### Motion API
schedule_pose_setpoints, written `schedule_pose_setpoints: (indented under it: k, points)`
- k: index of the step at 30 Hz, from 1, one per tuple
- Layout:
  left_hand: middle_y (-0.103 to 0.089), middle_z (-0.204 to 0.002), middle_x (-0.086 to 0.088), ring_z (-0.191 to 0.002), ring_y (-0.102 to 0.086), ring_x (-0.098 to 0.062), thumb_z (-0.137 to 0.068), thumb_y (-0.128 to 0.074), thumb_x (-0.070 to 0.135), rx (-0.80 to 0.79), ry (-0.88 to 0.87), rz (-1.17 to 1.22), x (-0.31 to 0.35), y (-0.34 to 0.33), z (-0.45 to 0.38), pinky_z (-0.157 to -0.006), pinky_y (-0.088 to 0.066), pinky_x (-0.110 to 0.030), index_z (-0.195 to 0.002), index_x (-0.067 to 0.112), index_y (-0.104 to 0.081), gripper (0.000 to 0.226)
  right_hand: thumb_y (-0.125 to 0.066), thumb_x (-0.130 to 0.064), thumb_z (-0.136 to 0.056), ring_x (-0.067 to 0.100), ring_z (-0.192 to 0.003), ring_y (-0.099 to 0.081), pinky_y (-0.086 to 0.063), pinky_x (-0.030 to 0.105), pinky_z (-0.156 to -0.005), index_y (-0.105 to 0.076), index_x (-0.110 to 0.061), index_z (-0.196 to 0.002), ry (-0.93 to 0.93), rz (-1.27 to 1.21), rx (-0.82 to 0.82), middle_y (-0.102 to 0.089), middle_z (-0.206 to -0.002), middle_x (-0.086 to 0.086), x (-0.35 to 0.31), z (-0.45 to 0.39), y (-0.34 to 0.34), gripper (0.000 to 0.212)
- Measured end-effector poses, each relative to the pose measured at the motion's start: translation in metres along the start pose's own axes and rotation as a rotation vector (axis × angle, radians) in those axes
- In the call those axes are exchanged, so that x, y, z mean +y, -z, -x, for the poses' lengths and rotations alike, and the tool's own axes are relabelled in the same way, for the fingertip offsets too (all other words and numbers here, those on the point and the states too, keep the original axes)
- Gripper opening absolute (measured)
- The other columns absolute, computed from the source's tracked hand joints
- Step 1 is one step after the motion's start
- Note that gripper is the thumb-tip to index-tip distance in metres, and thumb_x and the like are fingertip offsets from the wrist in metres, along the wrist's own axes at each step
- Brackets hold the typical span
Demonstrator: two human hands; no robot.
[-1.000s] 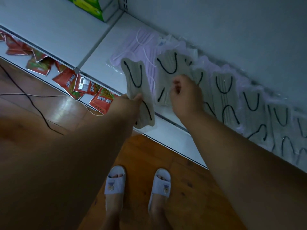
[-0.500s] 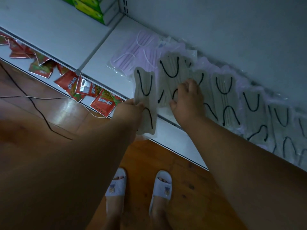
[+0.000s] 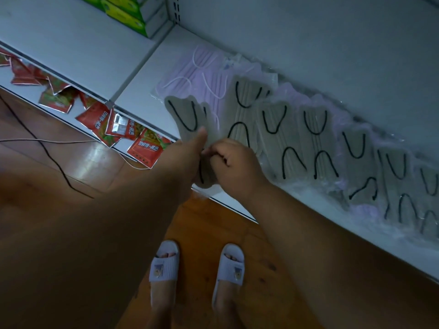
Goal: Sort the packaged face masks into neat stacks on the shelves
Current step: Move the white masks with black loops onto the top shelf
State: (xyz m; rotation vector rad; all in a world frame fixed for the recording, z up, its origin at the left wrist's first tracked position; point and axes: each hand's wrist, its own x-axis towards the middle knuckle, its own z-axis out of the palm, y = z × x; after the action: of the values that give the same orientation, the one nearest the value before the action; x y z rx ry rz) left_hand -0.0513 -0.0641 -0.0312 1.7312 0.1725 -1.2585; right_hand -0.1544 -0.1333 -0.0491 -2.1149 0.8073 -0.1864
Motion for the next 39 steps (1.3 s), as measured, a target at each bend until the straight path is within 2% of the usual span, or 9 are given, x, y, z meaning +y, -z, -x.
schedule_pose_setpoints:
  k: [4, 7, 11, 17, 22, 26, 32, 35, 39]
  points:
    - [-0.067, -0.113, -0.016, -0.105, -0.063, -0.04, -0.091, -0.059, 0.008, 0.178, -0.041, -0.143, 0.001, 0.005, -0.001, -0.093, -0.054, -0.052, -0.124, 0.01, -0.062, 0.034, -0.052, -0.013, -0.087, 0.03, -0.103, -0.055, -0.049, 0.04, -0.086, -0.069, -0.008, -0.105, -0.046, 0.275, 0.304, -0.062, -0.112, 0.012, 0.016, -0.013, -0.001, 0.026]
    - [-0.064, -0.108, -0.01, -0.103, -0.062, -0.034, -0.093, -0.057, 0.009, 0.207, -0.054, -0.146, -0.004, 0.009, -0.003, -0.09, -0.055, -0.046, -0.126, 0.013, -0.061, 0.033, -0.06, -0.034, -0.092, 0.031, -0.129, -0.038, -0.034, 0.043, -0.104, -0.048, -0.013, -0.137, -0.22, 0.607, 0.167, -0.043, -0.144, 0.01, 0.03, -0.024, 0.003, 0.051]
    - [-0.062, -0.099, -0.006, -0.1, -0.06, -0.031, -0.096, -0.056, 0.009, 0.176, -0.073, -0.139, -0.011, 0.011, -0.002, -0.083, -0.052, -0.041, -0.119, 0.017, -0.059, 0.025, -0.063, -0.03, -0.092, 0.032, -0.125, -0.04, -0.034, 0.042, -0.101, -0.048, -0.013, -0.133, -0.222, 0.738, 0.159, -0.047, -0.137, 0.013, 0.047, -0.025, 0.003, 0.047]
    - [-0.062, -0.11, -0.01, -0.092, -0.06, -0.026, -0.097, -0.056, 0.01, 0.118, -0.056, -0.084, -0.008, 0.011, 0.004, -0.068, -0.049, -0.032, -0.121, 0.013, -0.058, 0.024, -0.057, -0.011, -0.093, 0.028, -0.099, -0.058, -0.043, 0.031, -0.078, -0.063, -0.007, -0.111, -0.294, 0.231, 0.383, -0.061, -0.109, 0.013, 0.037, -0.021, 0.004, 0.02]
    - [-0.065, -0.095, -0.006, -0.079, -0.063, -0.014, -0.095, -0.05, 0.059, -0.065, -0.098, -0.141, 0.004, 0.001, 0.009, -0.075, -0.056, -0.022, -0.096, 0.024, -0.058, 0.037, -0.045, -0.017, -0.086, 0.027, -0.096, -0.056, -0.049, 0.038, -0.083, -0.067, -0.005, -0.105, 0.057, 0.194, 0.132, -0.06, -0.104, 0.012, 0.016, 0.023, -0.013, 0.031]
    - [-0.053, -0.078, -0.002, -0.075, -0.057, -0.023, -0.103, -0.047, 0.012, 0.063, -0.075, -0.186, -0.004, -0.009, 0.01, -0.067, -0.05, -0.032, -0.089, 0.013, -0.053, 0.015, -0.034, -0.017, -0.086, 0.029, -0.103, -0.057, -0.05, 0.04, -0.089, -0.069, -0.003, -0.108, 0.013, 0.189, 0.244, -0.061, -0.111, 0.014, 0.031, 0.039, -0.009, 0.043]
    - [-0.064, -0.116, -0.02, -0.109, -0.06, -0.04, -0.097, -0.055, 0.011, 0.169, -0.099, -0.253, -0.009, -0.002, -0.001, -0.084, -0.048, -0.038, -0.112, 0.008, -0.061, 0.016, -0.064, -0.021, -0.087, 0.036, -0.124, -0.047, -0.04, 0.045, -0.101, -0.058, -0.007, -0.125, -0.134, 0.549, 0.143, -0.049, -0.14, 0.015, 0.04, 0.007, 0.008, 0.04]
    - [-0.062, -0.094, -0.005, -0.099, -0.057, -0.033, -0.098, -0.055, 0.012, 0.146, -0.108, -0.239, -0.013, 0.003, -0.005, -0.092, -0.048, -0.041, -0.099, 0.017, -0.057, 0.005, -0.062, -0.054, -0.088, 0.03, -0.13, -0.038, -0.032, 0.042, -0.103, -0.041, -0.016, -0.141, -0.239, 0.697, 0.034, -0.039, -0.145, 0.008, 0.035, -0.013, 0.007, 0.069]
    - [-0.055, -0.083, 0.003, -0.096, -0.054, -0.029, -0.098, -0.055, 0.013, 0.112, -0.095, -0.197, -0.014, 0.009, -0.005, -0.089, -0.046, -0.039, -0.103, 0.017, -0.057, 0.007, -0.064, -0.046, -0.09, 0.031, -0.124, -0.041, -0.035, 0.041, -0.101, -0.041, -0.012, -0.136, -0.327, 0.706, 0.098, -0.042, -0.138, 0.012, 0.031, -0.023, -0.002, 0.062]
